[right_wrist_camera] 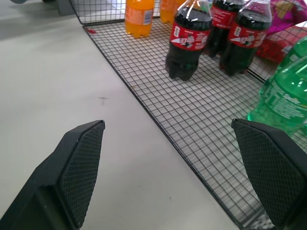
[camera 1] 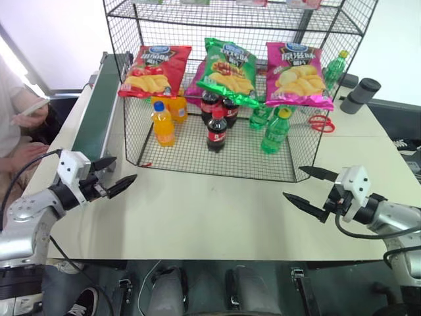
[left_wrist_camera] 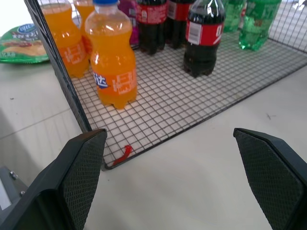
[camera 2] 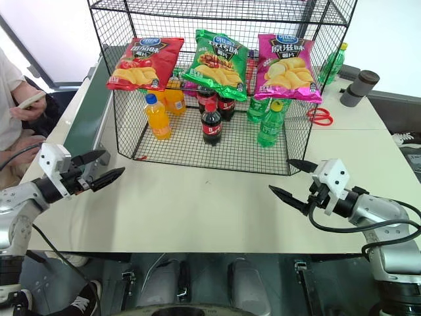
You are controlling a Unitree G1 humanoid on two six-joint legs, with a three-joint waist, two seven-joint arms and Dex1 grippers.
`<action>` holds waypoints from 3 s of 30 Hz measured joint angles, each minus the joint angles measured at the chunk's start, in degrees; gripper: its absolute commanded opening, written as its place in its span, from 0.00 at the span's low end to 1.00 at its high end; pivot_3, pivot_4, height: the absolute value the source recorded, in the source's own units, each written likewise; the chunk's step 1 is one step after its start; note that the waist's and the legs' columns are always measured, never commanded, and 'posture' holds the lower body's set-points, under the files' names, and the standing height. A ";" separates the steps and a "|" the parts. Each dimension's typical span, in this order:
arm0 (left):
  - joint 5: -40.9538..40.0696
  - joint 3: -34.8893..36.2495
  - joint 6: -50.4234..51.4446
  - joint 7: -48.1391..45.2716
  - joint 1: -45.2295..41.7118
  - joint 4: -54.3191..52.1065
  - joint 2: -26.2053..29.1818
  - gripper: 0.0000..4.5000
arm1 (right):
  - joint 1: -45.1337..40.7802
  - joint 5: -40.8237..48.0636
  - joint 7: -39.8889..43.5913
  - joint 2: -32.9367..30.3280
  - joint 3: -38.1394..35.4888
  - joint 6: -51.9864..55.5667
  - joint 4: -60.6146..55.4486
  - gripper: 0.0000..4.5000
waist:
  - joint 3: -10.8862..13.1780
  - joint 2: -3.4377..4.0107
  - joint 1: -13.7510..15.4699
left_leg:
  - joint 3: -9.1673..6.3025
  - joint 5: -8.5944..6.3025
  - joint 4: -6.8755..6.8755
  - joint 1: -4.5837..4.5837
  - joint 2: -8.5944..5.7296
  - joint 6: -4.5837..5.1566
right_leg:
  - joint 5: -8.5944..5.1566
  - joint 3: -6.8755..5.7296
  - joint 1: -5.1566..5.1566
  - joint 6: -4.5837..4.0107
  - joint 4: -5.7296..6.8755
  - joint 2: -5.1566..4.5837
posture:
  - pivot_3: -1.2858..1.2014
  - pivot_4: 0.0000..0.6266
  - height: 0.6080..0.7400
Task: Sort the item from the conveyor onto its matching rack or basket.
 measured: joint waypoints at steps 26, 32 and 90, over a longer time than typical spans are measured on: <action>-0.77 -0.43 -1.29 -6.30 -4.82 5.26 0.17 1.00 | -2.48 -2.08 -1.50 0.08 1.77 -2.32 1.98 0.98 | 0.00 0.00 -0.03 | 0.07 0.01 0.03 0.00 0.01 -0.01 | 0.01 -0.01 0.01 0.02 0.04 0.01 | 0.52 0.24 1.00; 0.68 -2.04 -4.82 -7.32 -4.56 5.23 -0.35 1.00 | -3.44 -2.25 -1.75 0.09 2.07 -2.73 3.53 0.98 | 0.00 0.00 -0.01 | 0.13 0.01 0.04 0.00 0.00 -0.01 | 0.01 0.00 0.01 0.02 0.04 0.01 | 0.52 0.24 1.00; 1.94 -4.15 -9.46 -5.77 -5.27 8.42 -2.78 1.00 | -5.71 -5.34 -2.07 -0.38 4.85 -4.73 4.60 0.98 | -0.01 0.00 -0.01 | 0.15 0.02 0.11 0.01 0.01 -0.02 | 0.02 -0.01 0.03 0.04 0.10 0.02 | 0.52 0.24 1.00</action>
